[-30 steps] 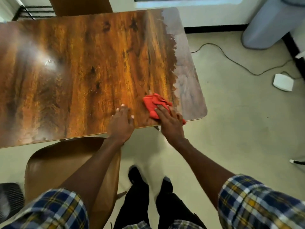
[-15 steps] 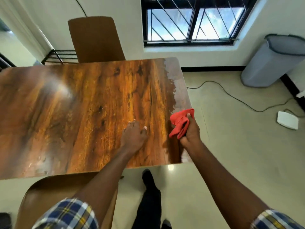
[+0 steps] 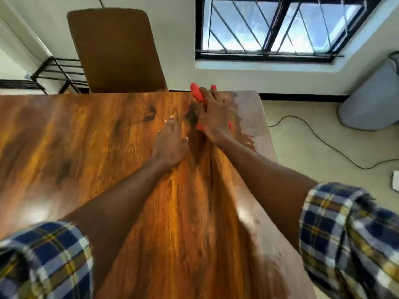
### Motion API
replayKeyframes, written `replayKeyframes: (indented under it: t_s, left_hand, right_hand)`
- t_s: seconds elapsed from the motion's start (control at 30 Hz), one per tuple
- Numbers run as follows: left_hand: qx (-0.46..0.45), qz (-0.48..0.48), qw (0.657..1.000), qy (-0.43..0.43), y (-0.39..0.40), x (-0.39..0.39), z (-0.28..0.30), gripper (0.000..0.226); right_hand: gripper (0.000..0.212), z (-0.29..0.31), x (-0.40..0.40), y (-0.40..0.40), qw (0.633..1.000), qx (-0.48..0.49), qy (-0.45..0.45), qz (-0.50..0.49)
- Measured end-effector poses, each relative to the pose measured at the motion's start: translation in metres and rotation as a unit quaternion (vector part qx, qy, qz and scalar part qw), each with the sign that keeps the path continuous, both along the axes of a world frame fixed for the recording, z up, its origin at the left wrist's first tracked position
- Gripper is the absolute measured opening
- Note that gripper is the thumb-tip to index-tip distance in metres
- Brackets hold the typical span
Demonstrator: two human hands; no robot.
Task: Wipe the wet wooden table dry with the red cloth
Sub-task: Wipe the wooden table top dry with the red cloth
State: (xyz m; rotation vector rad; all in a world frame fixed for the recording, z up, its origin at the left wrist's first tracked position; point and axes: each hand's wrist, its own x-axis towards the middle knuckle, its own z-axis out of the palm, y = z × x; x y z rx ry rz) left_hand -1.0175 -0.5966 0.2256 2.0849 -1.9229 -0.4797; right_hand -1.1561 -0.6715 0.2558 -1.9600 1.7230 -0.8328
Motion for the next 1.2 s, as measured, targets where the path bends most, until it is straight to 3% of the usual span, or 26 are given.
replayKeyframes:
  t_s: [0.1,0.2,0.27,0.37,0.57,0.7,0.77,0.8,0.9,1.0,1.1,1.2]
  left_hand:
    - [-0.005,-0.004,1.0,0.01,-0.053,-0.006,-0.01,0.068]
    - [0.056,-0.025,0.996,0.058,-0.081,-0.01,-0.033,0.079]
    - [0.079,-0.049,0.996,0.015,-0.076,-0.013,-0.049,0.084]
    - [0.072,-0.05,0.996,-0.017,-0.07,-0.012,-0.061,0.086]
    - [0.118,-0.084,0.988,-0.047,-0.076,-0.006,-0.06,0.09]
    - [0.126,-0.084,0.987,-0.045,-0.078,-0.005,-0.059,0.09]
    - [0.129,-0.084,0.987,-0.045,-0.077,-0.004,-0.059,0.09]
    - [0.127,-0.084,0.987,-0.045,-0.077,-0.004,-0.06,0.09]
    - [0.117,-0.082,0.989,-0.049,-0.078,-0.002,-0.063,0.09]
    - [0.119,-0.079,0.989,-0.044,-0.076,-0.005,-0.063,0.088]
    - [0.129,-0.073,0.988,-0.049,-0.077,-0.006,-0.064,0.089]
    - [0.146,-0.084,0.985,-0.039,-0.08,-0.003,-0.065,0.091]
  right_hand:
    - [0.057,-0.016,-0.001,-0.05,0.997,0.022,0.058,0.054]
    - [0.062,-0.034,-0.002,-0.085,0.978,0.039,0.18,0.099]
    - [0.065,-0.051,-0.003,-0.095,0.96,0.081,0.231,0.135]
    - [0.064,-0.07,-0.02,-0.109,0.96,0.077,0.228,0.14]
    - [0.057,-0.075,-0.124,-0.139,0.99,0.04,0.134,-0.031]
    - [0.056,-0.081,-0.177,-0.138,0.977,0.06,0.063,-0.193]
    - [0.049,-0.076,-0.174,-0.13,0.954,0.024,-0.021,-0.299]
    - [0.044,-0.07,-0.164,-0.125,0.951,-0.007,-0.041,-0.306]
    - [0.047,-0.055,-0.106,-0.097,0.99,-0.076,0.005,-0.117]
    - [0.057,-0.074,-0.055,-0.071,0.986,-0.033,0.137,0.089]
    - [0.059,-0.09,-0.054,-0.056,0.978,0.004,0.175,0.114]
    - [0.057,-0.094,-0.107,-0.059,0.988,-0.006,0.147,0.037]
